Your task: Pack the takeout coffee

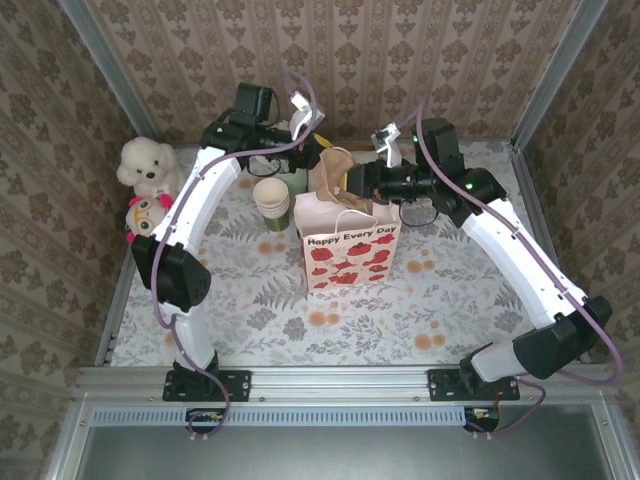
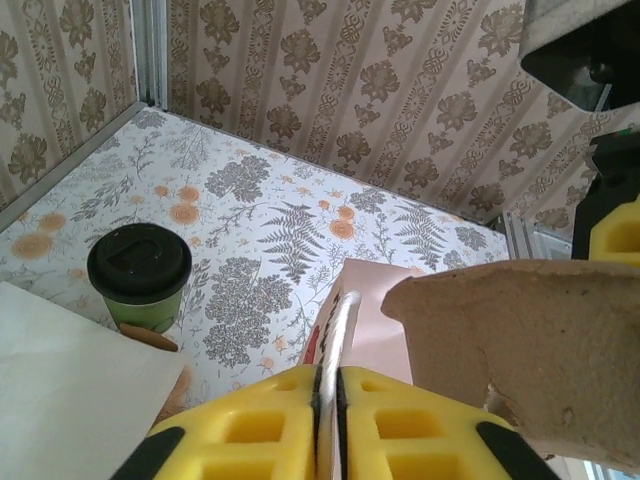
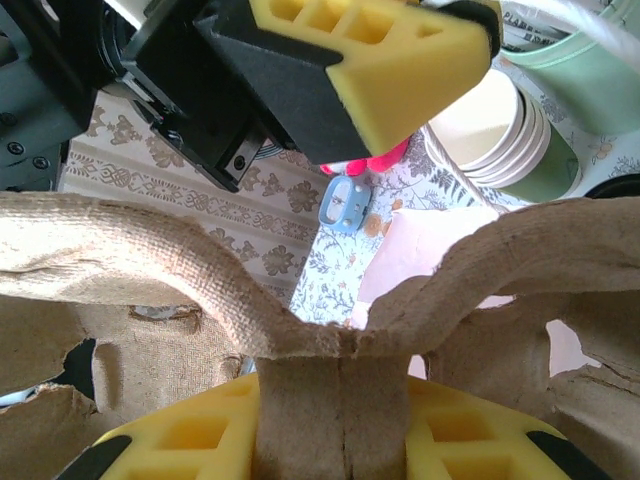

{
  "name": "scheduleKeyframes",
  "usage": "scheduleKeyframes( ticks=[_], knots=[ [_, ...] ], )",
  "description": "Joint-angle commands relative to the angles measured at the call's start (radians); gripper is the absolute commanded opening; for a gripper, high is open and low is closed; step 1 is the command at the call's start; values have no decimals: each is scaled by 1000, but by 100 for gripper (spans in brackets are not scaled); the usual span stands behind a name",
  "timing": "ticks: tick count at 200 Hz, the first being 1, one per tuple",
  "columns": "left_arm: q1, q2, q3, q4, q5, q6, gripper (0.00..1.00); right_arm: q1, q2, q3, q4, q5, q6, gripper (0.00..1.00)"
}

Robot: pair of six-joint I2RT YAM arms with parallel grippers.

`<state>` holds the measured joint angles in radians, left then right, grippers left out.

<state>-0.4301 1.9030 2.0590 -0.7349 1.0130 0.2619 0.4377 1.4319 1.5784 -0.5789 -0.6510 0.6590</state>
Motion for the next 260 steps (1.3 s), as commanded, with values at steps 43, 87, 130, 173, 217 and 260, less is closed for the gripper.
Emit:
scheduleKeyframes(
  ticks=[43, 87, 130, 173, 217, 260],
  knots=[
    [6, -12, -15, 44, -19, -36, 0, 28, 10, -40, -58, 133, -5, 26],
    [8, -22, -48, 144, -48, -141, 0, 49, 42, -23, -175, 234, -47, 26],
    [12, -15, -44, 238, -72, -249, 0, 83, 80, 38, -336, 350, -81, 26],
    [11, -25, -46, 250, -26, -285, 0, 125, 126, 95, -427, 513, -99, 27],
    [-15, -77, -126, 273, -33, -343, 0, 195, 194, 171, -496, 670, -110, 28],
    [-19, -106, -152, 259, -25, -390, 0, 199, 209, 169, -495, 650, -101, 28]
  ],
)
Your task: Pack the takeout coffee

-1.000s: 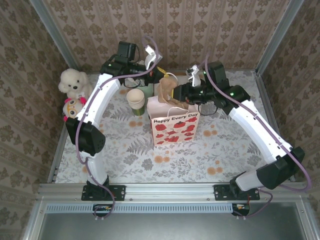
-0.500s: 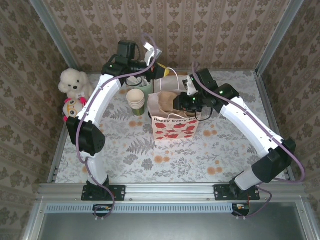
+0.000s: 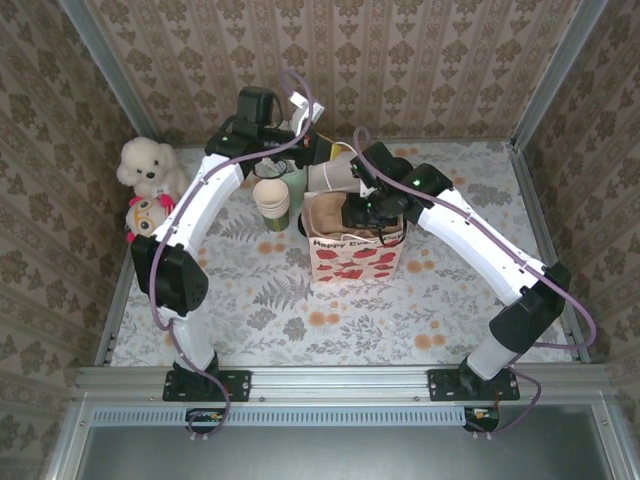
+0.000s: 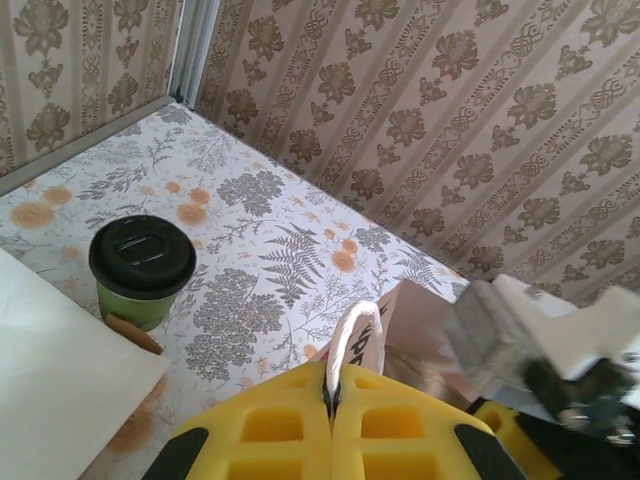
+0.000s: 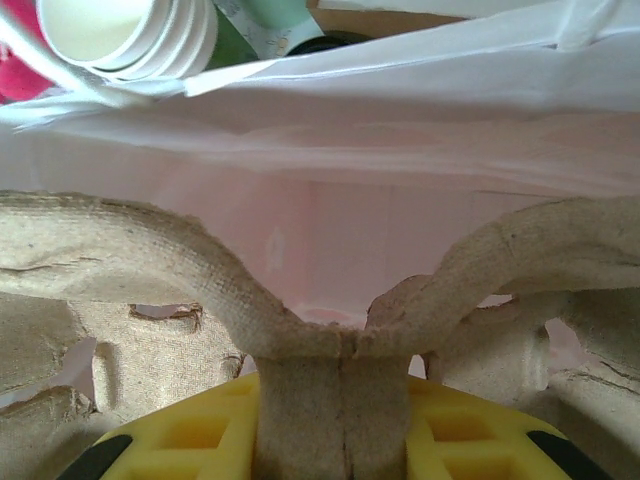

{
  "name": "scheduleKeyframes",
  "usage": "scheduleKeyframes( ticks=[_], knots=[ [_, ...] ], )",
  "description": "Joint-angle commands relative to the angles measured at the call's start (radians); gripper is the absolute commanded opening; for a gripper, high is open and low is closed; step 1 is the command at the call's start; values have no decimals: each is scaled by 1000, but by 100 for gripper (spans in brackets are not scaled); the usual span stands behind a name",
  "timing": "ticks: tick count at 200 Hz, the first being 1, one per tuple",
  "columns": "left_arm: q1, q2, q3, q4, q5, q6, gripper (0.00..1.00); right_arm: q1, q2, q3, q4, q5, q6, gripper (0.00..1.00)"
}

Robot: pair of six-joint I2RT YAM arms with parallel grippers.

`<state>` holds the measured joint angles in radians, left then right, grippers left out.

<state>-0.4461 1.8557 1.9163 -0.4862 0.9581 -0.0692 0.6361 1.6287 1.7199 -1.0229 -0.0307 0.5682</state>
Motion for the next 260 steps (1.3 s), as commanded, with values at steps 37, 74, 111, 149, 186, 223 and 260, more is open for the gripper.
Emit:
scheduleKeyframes(
  ticks=[37, 74, 111, 149, 186, 223, 260],
  knots=[
    [-46, -75, -12, 4, 43, -119, 0, -12, 35, 75, -167, 50, -71, 28],
    [-75, -69, -27, 33, -1, -255, 0, -5, 48, 54, -143, 6, -70, 28],
    [-72, -79, -26, 51, -50, -396, 0, -1, 62, 17, -128, 27, -91, 27],
    [-63, -100, -66, 113, -105, -559, 0, 0, 47, 2, -93, 5, -147, 28],
    [-47, -128, -113, 140, -223, -609, 0, 10, 8, -44, -43, 2, -222, 29],
    [-39, -129, -156, 260, -204, -672, 0, 12, 48, -40, -86, 25, -260, 29],
    [-43, -128, -198, 362, -183, -719, 0, 11, 81, -50, -84, -14, -286, 30]
  ],
)
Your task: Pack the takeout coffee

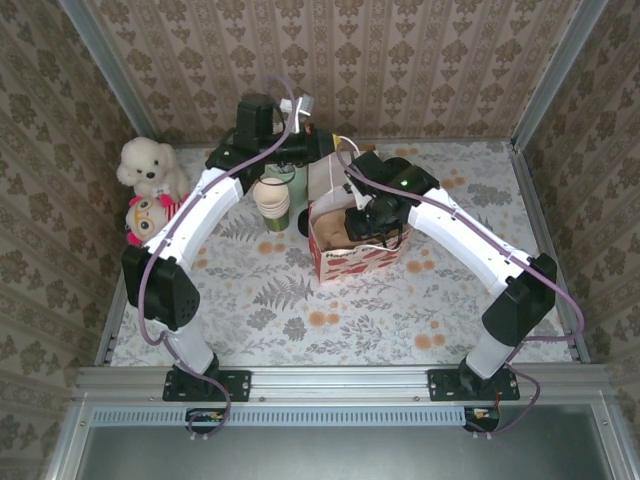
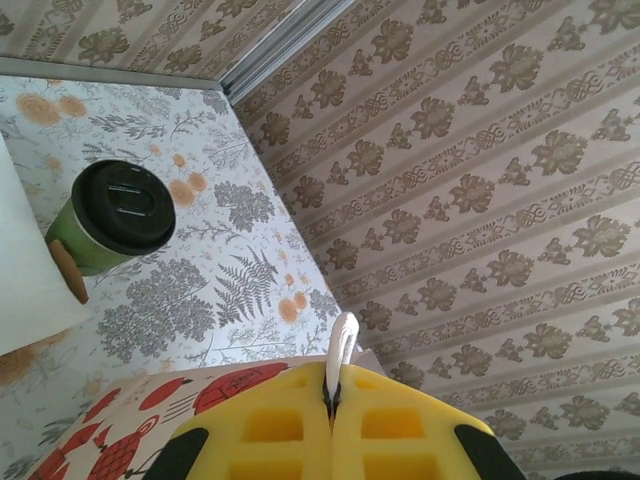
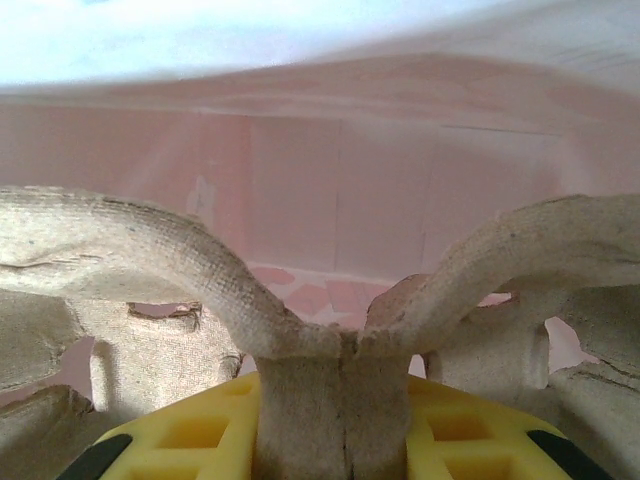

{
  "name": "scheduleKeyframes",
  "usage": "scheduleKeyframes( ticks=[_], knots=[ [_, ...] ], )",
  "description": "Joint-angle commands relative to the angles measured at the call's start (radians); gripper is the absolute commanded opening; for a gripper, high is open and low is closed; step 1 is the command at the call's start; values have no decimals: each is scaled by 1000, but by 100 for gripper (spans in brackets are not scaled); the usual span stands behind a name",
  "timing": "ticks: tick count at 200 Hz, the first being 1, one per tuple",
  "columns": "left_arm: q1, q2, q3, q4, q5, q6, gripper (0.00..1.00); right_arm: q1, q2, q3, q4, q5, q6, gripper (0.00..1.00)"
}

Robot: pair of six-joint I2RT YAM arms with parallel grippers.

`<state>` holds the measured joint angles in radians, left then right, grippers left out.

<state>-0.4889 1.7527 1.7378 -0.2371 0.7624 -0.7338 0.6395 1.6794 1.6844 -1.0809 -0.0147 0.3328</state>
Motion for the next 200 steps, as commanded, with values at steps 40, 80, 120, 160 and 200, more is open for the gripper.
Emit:
scheduleKeyframes(
  ticks=[40, 80, 120, 160, 200],
  knots=[
    [6, -16, -24, 133, -12, -84, 0, 8, 90, 15, -61, -69, -69, 29],
    [7, -11, -47, 163, -15, -113, 0, 8, 88, -1, -70, -73, -63, 29],
    [3, -15, -61, 163, 57, -115, 1, 3, 103, 17, -24, -46, -7, 28],
    [2, -12, -8, 7, 103, -6, 10, 3, 105, 3, 38, -68, 3, 28],
    [10, -92, -1, -62, 104, 123, 32, 2, 131, 7, -3, -68, 5, 28]
  ],
)
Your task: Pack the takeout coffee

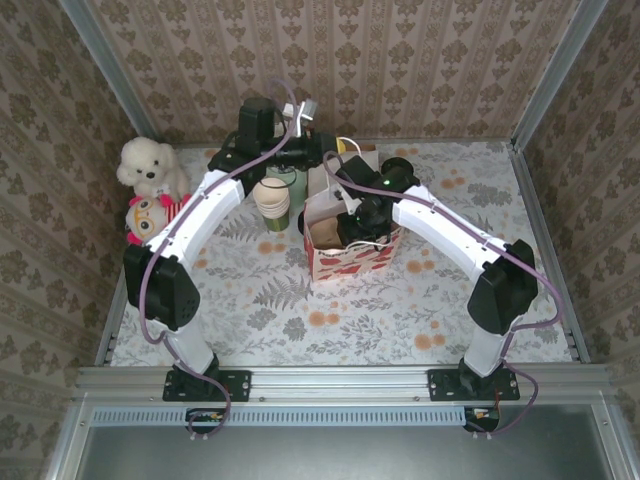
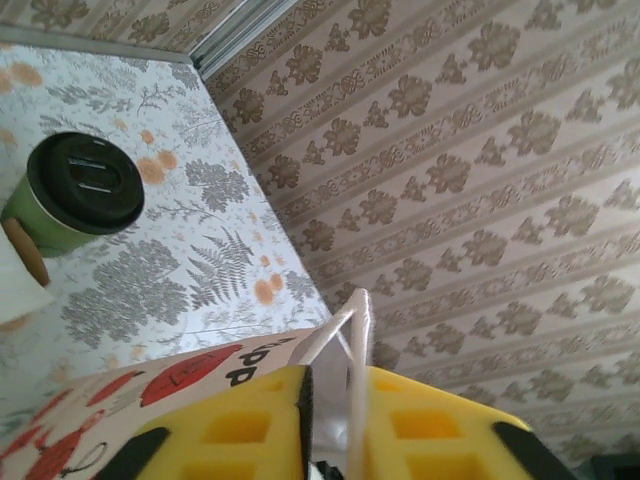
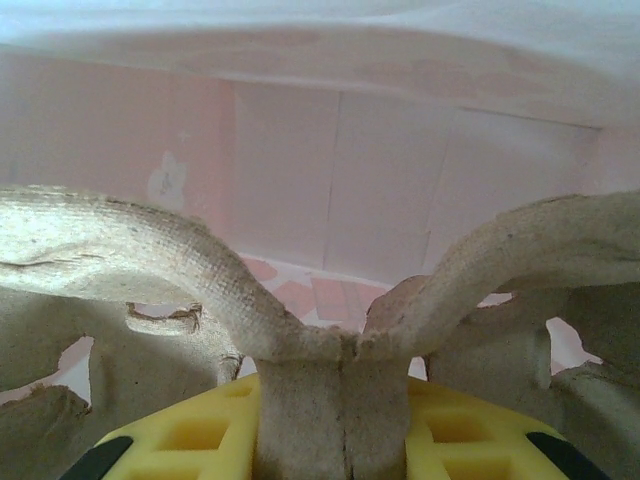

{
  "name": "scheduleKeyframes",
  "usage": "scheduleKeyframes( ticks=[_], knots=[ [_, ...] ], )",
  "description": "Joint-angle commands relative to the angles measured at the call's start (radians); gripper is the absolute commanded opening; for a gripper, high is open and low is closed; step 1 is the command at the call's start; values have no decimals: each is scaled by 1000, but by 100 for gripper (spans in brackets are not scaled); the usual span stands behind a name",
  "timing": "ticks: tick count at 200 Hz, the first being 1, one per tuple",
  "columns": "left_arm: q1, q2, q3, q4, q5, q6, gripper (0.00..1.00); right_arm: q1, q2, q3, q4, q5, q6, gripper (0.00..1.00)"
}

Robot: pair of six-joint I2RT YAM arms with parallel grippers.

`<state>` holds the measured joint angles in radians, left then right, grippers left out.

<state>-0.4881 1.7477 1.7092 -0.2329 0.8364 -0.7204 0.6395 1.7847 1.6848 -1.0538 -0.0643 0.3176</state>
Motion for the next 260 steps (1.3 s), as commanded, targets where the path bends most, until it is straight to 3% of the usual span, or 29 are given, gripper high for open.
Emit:
scheduleKeyframes(
  ticks=[1, 31, 62, 86, 114, 155, 182, 211, 232, 245, 260],
  knots=[
    [9, -89, 26, -66, 30, 112, 33, 2, 25, 7, -31, -19, 21, 28],
    [25, -199, -79, 37, 54, 155, 71, 2, 25, 9, -52, -25, 54, 29],
    [53, -352, -202, -4, -109, 329, 98, 3, 38, 29, -63, -35, 61, 29],
    [38, -499, -349, 32, -161, 478, 100, 3, 44, 34, -71, -52, 67, 29],
    [-98, -623, -445, -14, -260, 680, 100, 3, 44, 43, -86, -52, 72, 29],
    [-282, -646, -507, -22, -268, 889, 100, 5, 46, 49, -100, -60, 87, 29],
    [-333, -595, -479, -52, -238, 939, 95, 5, 39, 42, -98, -49, 100, 29],
    [-357, -523, -453, -74, -140, 958, 81, 8, 47, 44, -100, -53, 116, 29],
    [-362, -499, -432, -108, -78, 978, 61, 9, 50, 50, -100, -49, 129, 29],
    [-363, -506, -446, -89, -40, 984, 40, 9, 52, 56, -102, -49, 133, 29],
    [-365, -519, -465, -67, -18, 978, 32, 9, 64, 74, -112, -46, 134, 29]
  ],
)
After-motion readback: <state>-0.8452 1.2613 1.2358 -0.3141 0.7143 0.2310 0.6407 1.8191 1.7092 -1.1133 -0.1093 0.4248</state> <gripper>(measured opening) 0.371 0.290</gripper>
